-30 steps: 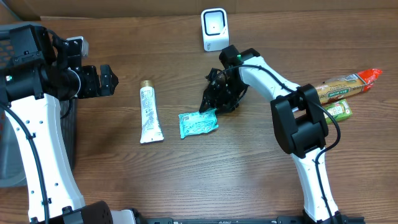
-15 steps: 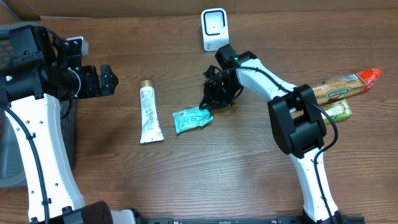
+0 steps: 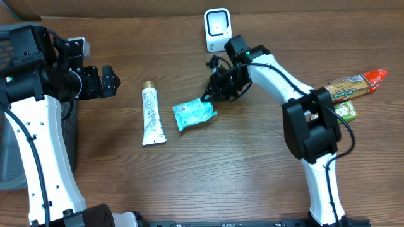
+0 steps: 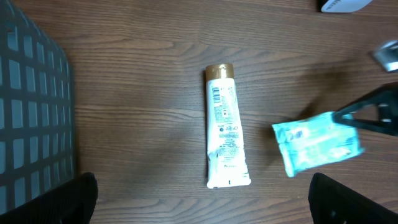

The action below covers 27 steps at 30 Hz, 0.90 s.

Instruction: Scan the item barcode

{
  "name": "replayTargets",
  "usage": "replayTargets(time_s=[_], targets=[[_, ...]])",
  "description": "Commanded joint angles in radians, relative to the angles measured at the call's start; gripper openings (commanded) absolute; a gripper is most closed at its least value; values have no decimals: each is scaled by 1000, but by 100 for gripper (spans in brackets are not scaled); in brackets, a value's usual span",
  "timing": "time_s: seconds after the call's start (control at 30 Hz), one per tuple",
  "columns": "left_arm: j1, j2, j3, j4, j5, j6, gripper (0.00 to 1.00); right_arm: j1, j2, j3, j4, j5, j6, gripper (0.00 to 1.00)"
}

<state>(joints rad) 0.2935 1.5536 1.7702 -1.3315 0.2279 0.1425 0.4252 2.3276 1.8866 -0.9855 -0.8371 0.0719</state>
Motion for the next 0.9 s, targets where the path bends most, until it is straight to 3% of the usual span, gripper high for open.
replayTargets(time_s=[0.0,0.33,0.87], targets=[[0,5,11,1,-3,26,100,-5,-106,31,11,-73,-27,4],[0,5,11,1,-2,26,100,-25,-147,32,38,-112,-29,4],[0,5,11,1,-2,26,100,-140,-459,32,90,-80,-63,4]])
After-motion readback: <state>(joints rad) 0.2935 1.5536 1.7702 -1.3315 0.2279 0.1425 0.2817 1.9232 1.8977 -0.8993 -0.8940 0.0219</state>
